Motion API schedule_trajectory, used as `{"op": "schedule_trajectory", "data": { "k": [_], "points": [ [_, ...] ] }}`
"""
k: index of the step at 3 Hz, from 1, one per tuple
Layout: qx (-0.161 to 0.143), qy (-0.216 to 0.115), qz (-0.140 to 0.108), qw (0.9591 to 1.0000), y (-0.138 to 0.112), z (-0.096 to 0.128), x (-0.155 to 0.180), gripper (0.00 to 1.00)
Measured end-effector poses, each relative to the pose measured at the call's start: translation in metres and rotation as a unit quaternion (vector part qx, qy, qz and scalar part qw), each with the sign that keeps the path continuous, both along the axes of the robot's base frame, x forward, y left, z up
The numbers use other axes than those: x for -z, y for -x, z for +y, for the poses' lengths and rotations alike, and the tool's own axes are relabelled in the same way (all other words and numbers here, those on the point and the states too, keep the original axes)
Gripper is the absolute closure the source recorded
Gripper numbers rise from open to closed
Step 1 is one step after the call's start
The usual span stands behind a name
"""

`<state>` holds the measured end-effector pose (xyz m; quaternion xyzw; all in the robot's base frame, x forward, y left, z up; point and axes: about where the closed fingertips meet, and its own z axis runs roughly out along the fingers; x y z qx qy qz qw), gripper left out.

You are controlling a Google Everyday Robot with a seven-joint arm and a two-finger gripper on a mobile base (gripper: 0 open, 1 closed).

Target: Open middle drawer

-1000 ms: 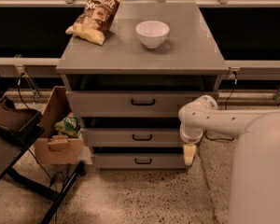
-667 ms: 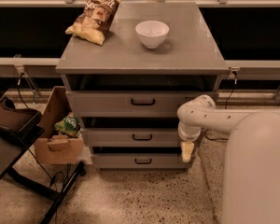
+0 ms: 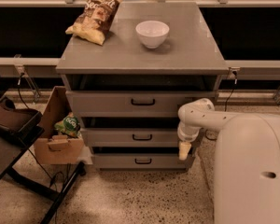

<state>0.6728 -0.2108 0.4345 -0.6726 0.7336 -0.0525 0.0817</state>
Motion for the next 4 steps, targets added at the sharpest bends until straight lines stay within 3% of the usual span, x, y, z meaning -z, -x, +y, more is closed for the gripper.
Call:
{"op": "schedule_trajectory", "data": {
  "k": [1, 2, 3, 4],
  "points": [
    [0.011, -0.010, 0.009, 0.9999, 0.000, -0.001, 0.012, 0.38],
    [0.018, -0.009, 0.010, 0.9997, 0.006, -0.005, 0.008, 0.70],
    [0.018, -0.009, 0.010, 0.9997, 0.006, -0.005, -0.001, 0.92],
    [0.018, -0.009, 0.010, 0.9997, 0.006, -0.005, -0.001, 0.82]
  ]
}}
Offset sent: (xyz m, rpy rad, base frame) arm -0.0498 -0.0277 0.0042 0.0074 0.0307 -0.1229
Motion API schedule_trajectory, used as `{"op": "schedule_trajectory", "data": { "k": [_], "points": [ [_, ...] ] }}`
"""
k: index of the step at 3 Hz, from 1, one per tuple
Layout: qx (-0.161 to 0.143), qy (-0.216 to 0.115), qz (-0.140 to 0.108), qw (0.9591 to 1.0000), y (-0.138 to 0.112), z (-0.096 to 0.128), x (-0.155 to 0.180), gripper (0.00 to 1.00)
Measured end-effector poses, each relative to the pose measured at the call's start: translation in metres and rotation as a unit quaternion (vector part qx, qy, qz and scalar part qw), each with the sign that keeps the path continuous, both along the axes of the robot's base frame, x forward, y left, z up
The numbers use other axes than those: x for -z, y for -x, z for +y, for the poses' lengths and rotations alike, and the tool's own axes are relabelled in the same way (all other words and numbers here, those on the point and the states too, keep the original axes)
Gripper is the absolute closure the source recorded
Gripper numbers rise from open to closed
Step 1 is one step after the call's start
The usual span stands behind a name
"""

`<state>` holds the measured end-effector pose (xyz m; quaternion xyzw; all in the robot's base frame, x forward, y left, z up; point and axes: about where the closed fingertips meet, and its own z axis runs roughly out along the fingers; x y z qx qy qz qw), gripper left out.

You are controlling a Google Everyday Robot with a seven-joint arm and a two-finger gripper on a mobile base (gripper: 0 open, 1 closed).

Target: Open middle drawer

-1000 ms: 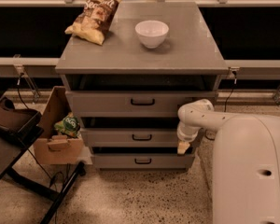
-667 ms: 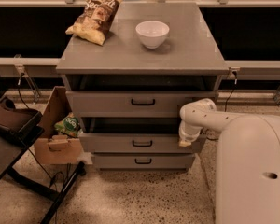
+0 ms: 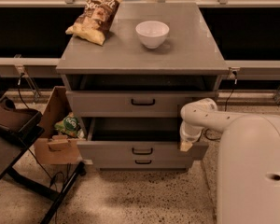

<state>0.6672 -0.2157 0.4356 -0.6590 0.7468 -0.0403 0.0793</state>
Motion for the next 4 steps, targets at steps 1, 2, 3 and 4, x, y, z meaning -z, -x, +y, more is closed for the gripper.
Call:
{"op": "schedule_trajectory", "data": {
  "k": [1, 2, 3, 4],
  "points": [
    [0.000, 0.000, 0.000, 1.0000, 0.0000, 0.0000, 0.0000, 0.59],
    [0.000, 0.000, 0.000, 1.0000, 0.0000, 0.0000, 0.0001, 0.29],
    [0.000, 0.000, 0.000, 1.0000, 0.0000, 0.0000, 0.0001, 0.04],
    [0.002, 0.002, 0.004, 1.0000, -0.0006, 0.0002, 0.0024, 0.02]
  ]
}}
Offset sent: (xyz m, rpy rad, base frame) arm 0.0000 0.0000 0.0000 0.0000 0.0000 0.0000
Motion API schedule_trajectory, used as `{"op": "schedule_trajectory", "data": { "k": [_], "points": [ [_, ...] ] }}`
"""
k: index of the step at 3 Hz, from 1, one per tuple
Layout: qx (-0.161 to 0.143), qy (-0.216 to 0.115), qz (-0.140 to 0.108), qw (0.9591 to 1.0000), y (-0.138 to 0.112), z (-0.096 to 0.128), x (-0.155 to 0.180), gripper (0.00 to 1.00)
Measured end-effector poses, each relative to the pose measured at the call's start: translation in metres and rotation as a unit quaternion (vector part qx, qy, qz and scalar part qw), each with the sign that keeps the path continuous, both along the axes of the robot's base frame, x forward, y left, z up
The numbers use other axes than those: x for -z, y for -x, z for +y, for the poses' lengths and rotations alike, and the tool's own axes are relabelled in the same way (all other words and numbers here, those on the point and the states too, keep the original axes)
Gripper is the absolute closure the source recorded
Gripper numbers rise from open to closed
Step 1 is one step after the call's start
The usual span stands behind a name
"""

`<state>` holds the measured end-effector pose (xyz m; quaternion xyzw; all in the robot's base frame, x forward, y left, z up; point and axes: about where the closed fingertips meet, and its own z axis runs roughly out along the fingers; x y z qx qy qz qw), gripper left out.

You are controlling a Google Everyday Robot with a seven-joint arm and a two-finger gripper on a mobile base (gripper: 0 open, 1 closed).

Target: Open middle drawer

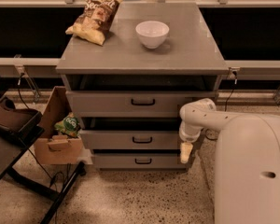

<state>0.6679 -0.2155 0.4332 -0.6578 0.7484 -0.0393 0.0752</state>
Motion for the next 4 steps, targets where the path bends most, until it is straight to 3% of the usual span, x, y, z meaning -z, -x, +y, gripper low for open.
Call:
{"op": "schedule_trajectory", "data": {
  "k": [2, 4],
  "points": [
    [0.013, 0.007, 0.035, 0.9993, 0.011, 0.004, 0.014, 0.56],
    [0.014, 0.007, 0.036, 0.9992, 0.011, 0.004, -0.002, 1.00]
  ]
}}
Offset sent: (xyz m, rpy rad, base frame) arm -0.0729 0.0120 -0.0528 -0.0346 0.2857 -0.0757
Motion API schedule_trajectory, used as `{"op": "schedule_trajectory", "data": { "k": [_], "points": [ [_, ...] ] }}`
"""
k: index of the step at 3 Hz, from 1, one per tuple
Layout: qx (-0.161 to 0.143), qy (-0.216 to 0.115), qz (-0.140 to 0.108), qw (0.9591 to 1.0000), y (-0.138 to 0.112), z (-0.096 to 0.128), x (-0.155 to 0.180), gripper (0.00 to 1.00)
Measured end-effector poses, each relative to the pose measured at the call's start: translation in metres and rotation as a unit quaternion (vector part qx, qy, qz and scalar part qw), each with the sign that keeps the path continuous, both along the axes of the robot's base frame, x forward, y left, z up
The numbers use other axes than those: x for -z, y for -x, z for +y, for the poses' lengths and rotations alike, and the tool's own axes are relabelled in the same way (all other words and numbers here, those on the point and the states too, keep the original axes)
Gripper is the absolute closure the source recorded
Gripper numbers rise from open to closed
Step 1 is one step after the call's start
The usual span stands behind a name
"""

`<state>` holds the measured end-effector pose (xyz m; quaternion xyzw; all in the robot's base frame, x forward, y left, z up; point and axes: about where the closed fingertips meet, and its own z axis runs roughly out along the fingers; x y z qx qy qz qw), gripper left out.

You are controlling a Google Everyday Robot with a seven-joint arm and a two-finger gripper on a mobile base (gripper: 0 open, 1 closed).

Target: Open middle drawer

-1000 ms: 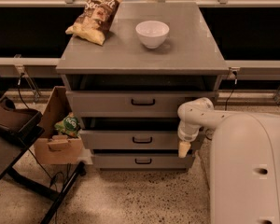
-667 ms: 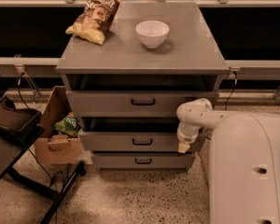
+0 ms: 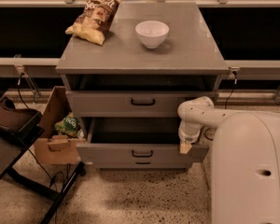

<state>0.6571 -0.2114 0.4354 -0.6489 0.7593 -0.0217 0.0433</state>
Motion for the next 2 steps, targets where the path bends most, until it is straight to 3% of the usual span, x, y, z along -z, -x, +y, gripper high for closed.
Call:
{"op": "schedule_trajectory", "data": {
  "k": [1, 2],
  "points": [
    [0.001, 0.000, 0.000, 1.0000, 0.002, 0.000, -0.002, 1.00],
    [0.014, -0.005, -0.002, 0.9999, 0.039, -0.005, -0.005, 1.00]
  ]
}}
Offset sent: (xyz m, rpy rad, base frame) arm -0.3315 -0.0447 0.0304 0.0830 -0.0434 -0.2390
